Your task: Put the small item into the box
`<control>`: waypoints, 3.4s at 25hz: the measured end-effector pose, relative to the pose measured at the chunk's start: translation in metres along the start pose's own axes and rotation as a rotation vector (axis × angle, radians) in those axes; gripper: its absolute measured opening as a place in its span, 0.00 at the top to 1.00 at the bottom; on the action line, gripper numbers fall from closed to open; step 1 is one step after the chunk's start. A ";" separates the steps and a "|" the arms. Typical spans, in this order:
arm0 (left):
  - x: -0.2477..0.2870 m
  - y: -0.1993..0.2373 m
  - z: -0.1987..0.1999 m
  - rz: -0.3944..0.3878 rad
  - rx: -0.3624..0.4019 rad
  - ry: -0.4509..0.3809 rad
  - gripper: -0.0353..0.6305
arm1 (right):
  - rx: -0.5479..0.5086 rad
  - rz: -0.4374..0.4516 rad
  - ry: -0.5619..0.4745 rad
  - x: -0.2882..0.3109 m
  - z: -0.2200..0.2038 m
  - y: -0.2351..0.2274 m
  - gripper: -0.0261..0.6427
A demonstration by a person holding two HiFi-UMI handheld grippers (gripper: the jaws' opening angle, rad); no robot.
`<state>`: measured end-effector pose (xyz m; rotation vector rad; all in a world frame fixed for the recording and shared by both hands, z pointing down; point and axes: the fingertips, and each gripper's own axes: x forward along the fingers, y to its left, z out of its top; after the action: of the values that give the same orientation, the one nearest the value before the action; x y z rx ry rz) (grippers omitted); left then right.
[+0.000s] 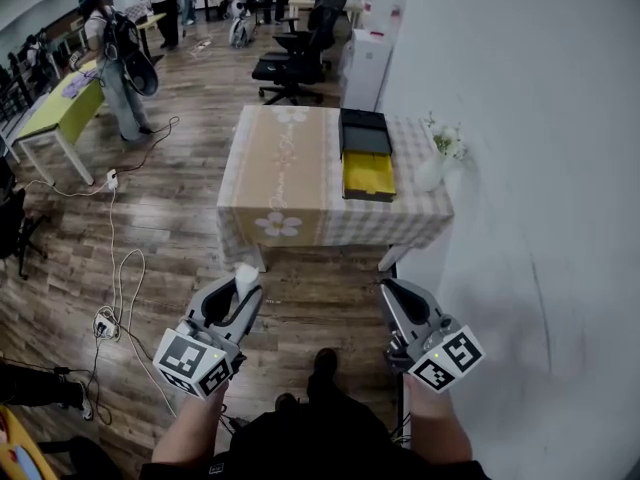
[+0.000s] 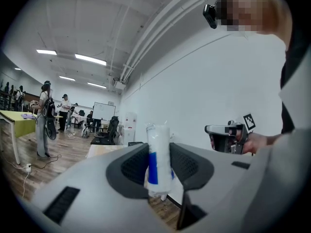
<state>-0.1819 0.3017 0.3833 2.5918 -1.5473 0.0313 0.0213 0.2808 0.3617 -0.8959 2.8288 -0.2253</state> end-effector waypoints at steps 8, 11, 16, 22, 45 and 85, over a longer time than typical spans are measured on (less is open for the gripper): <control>0.090 0.023 0.002 0.004 -0.002 0.023 0.74 | 0.041 0.005 0.017 0.033 -0.003 -0.086 0.90; 0.119 0.026 0.006 0.000 0.004 0.024 0.74 | 0.044 0.007 0.012 0.040 0.001 -0.114 0.90; 0.157 0.026 0.017 -0.002 0.032 0.016 0.74 | 0.041 0.010 -0.010 0.045 0.017 -0.152 0.90; 0.190 0.016 0.037 -0.001 0.060 -0.001 0.74 | 0.041 0.025 -0.029 0.042 0.034 -0.182 0.90; 0.300 0.093 0.043 -0.076 0.030 -0.055 0.74 | 0.025 -0.043 0.014 0.124 0.030 -0.262 0.90; 0.497 0.183 0.065 -0.096 -0.024 -0.017 0.74 | 0.030 -0.027 0.033 0.258 0.061 -0.441 0.90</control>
<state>-0.1088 -0.2267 0.3762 2.6502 -1.4170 -0.0180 0.0709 -0.2314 0.3589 -0.9337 2.8369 -0.2881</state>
